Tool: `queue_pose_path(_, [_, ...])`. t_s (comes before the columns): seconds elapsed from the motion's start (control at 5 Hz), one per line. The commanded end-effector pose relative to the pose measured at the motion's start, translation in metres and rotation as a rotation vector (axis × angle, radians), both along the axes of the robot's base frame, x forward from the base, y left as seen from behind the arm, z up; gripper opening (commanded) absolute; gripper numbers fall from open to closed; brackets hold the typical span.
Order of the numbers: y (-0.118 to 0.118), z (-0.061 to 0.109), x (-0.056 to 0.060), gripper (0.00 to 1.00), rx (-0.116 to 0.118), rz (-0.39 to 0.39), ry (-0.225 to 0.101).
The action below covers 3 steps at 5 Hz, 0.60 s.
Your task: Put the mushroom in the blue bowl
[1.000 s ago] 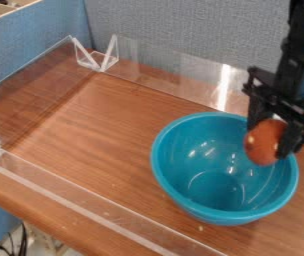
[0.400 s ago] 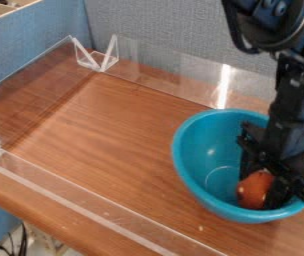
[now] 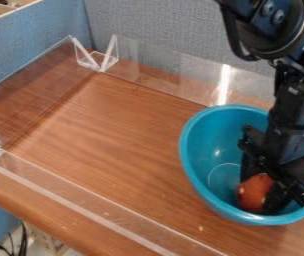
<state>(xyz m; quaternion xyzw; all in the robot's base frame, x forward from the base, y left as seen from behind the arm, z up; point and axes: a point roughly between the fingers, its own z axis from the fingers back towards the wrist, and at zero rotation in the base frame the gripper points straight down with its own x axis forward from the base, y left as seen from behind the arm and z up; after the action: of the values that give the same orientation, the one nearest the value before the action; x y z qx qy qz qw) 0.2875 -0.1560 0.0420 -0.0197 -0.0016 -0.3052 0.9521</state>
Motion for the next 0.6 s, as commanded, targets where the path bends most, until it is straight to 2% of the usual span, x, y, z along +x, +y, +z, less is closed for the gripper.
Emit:
queue_pose_path(0.0, [0.003, 0.009, 0.005, 0.0, -0.002, 0.063, -0.012])
queue_pose_path(0.2, [0.006, 0.016, 0.009, 0.0, 0.002, 0.123, -0.012])
queue_pose_path(0.4, [0.01, 0.023, 0.008, 0.0, 0.005, 0.126, -0.014])
